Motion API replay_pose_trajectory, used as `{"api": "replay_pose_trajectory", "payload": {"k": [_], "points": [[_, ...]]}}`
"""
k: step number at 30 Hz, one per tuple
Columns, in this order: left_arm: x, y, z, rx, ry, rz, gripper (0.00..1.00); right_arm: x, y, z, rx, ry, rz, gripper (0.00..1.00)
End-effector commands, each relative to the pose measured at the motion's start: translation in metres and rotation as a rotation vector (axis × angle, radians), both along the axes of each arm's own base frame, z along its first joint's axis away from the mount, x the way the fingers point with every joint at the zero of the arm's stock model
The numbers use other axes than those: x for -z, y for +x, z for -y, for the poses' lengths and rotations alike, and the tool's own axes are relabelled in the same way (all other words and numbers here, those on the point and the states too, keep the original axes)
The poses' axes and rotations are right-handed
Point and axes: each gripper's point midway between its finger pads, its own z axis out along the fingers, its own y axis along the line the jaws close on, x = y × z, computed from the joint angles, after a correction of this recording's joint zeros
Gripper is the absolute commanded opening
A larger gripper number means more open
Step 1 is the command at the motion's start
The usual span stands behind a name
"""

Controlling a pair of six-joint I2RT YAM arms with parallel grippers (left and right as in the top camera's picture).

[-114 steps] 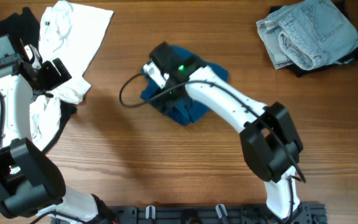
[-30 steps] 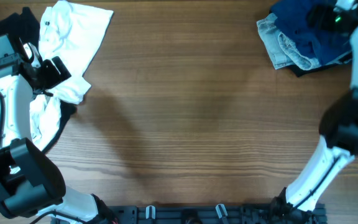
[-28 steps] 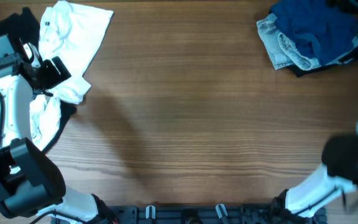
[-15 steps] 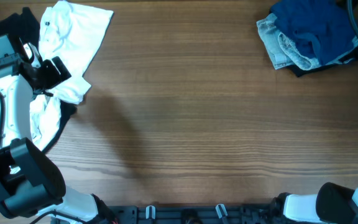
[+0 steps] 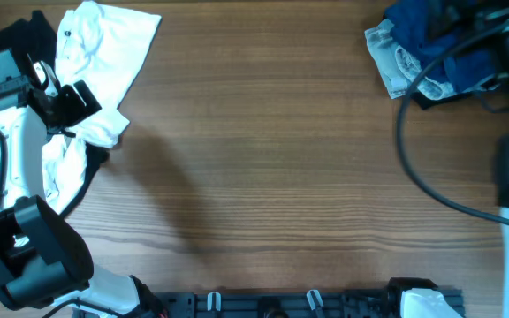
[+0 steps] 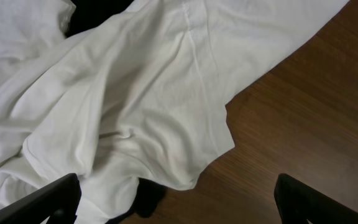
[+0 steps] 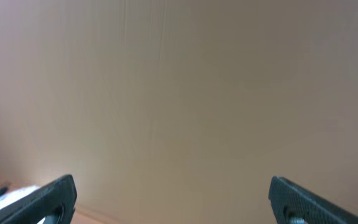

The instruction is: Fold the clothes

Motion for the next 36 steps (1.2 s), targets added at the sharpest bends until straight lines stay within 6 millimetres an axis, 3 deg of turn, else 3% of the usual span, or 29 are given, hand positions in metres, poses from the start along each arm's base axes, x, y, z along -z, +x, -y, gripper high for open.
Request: {"api": "replay_pose_trajectory", "payload": {"k": [1, 7, 12, 14, 17, 20, 23, 26, 28, 36], "points": [[0.006, -0.001, 0.000, -0.003, -0.019, -0.006, 1.00, 0.084, -0.009, -0.011, 0.001, 0.002, -0.124, 1.00], [0.006, -0.001, 0.000, -0.003, -0.019, -0.006, 1.00, 0.198, -0.061, -0.014, 0.002, 0.013, -0.151, 1.00], [0.006, -0.001, 0.000, -0.003, -0.019, -0.006, 1.00, 0.251, -0.107, -0.013, -0.002, 0.063, -0.032, 1.00], [0.006, -0.001, 0.000, -0.003, -0.019, -0.006, 1.00, 0.262, -0.119, -0.012, 0.000, 0.066, 0.003, 1.00], [0.006, -0.001, 0.000, -0.003, -0.019, -0.006, 1.00, 0.294, -0.128, -0.012, -0.002, 0.070, 0.009, 1.00], [0.006, -0.001, 0.000, -0.003, -0.019, -0.006, 1.00, 0.305, -0.131, -0.014, -0.017, 0.068, 0.017, 1.00], [0.006, -0.001, 0.000, -0.003, -0.019, -0.006, 1.00, 0.296, -0.138, -0.016, -0.032, 0.063, 0.063, 1.00], [0.006, -0.001, 0.000, -0.003, -0.019, -0.006, 1.00, 0.302, -0.138, -0.017, -0.032, 0.063, 0.037, 1.00], [0.006, -0.001, 0.000, -0.003, -0.019, -0.006, 1.00, 0.338, -0.134, -0.017, -0.027, 0.059, -0.114, 1.00], [0.006, -0.001, 0.000, -0.003, -0.019, -0.006, 1.00, 0.338, -0.133, -0.017, -0.026, 0.054, -0.117, 1.00]]}}
